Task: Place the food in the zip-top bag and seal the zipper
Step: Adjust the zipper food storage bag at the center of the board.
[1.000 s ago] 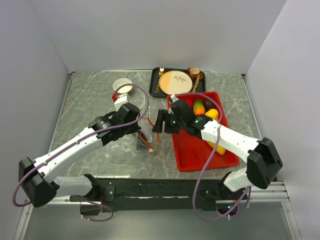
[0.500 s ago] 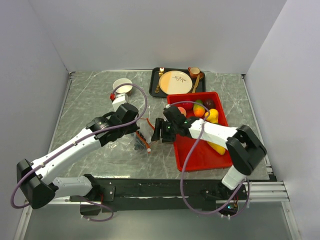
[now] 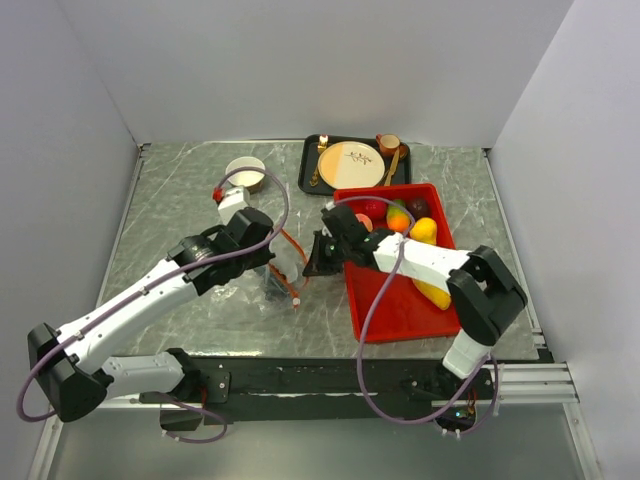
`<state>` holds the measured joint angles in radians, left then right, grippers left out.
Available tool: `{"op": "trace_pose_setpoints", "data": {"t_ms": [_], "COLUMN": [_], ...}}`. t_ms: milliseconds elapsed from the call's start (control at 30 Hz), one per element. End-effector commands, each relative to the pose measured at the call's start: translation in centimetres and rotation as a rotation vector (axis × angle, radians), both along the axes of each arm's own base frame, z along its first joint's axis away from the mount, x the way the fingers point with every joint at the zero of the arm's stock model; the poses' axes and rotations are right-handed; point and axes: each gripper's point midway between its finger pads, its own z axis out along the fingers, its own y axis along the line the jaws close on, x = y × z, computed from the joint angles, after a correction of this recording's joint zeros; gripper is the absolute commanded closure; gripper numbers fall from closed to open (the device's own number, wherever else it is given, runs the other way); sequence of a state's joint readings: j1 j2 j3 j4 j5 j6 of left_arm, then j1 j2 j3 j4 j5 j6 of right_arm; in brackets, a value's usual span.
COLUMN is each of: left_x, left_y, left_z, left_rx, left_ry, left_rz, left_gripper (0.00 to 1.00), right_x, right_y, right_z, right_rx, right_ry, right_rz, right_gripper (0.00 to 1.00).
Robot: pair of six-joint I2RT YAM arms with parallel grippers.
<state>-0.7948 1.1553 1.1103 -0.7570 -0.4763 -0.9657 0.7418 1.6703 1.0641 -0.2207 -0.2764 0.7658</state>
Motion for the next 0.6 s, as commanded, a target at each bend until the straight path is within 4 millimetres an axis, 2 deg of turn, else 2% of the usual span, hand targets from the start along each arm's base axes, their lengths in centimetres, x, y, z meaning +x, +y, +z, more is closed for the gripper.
{"op": "trace_pose_setpoints", "data": {"t_ms": [0,33,67,100,133,167,200,233,367,467,567], "left_x": [0.2,0.2,0.1,-0.2,-0.6,-1.1,-1.4,-1.9,-2.7,-2.6,-2.0], "left_y": [3.7,4.3,5.6,6.4,7.3,8.8,9.3,10.1,10.6,10.2,9.3], "left_z": [3.9,4.5,5.3,5.7,7.4,8.0,9.1,11.0,14.0,13.5,11.7], "left_rx": [-0.035,-0.043,-0.046,-0.045,-0.069,-0.047,-0.056,-0.089,-0.122,-0.1,-0.055], "left_ry": [-0.099,-0.117,-0.142,-0.146,-0.176,-0.19,-0.215,-0.26,-0.315,-0.286,-0.249], "left_rz": [0.161,0.179,0.21,0.24,0.271,0.315,0.32,0.323,0.295,0.271,0.242], "left_gripper": [0.99,0.99,0.99,0.99,0.99,0.99,0.99,0.98,0.97,0.97,0.97], "right_x": [2.3,1.8,1.7,1.2,0.3,-0.1,-0.3,-0.5,-0.7,-0.9,-0.8], "right_y": [2.9,3.0,3.6,3.8,4.6,5.2,5.4,5.7,6.6,6.9,6.5], "right_z": [12.8,13.9,16.1,17.4,18.4,20.2,19.4,19.5,18.0,16.8,15.6], "right_rx": [0.174,0.176,0.204,0.218,0.239,0.267,0.23,0.219,0.223,0.236,0.219], "right_ry": [-0.287,-0.299,-0.343,-0.384,-0.404,-0.428,-0.411,-0.411,-0.371,-0.323,-0.3], "right_rz": [0.081,0.106,0.124,0.152,0.195,0.23,0.247,0.257,0.266,0.253,0.214], "right_gripper": [1.0,1.0,1.0,1.0,1.0,1.0,1.0,1.0,1.0,1.0,1.0]}}
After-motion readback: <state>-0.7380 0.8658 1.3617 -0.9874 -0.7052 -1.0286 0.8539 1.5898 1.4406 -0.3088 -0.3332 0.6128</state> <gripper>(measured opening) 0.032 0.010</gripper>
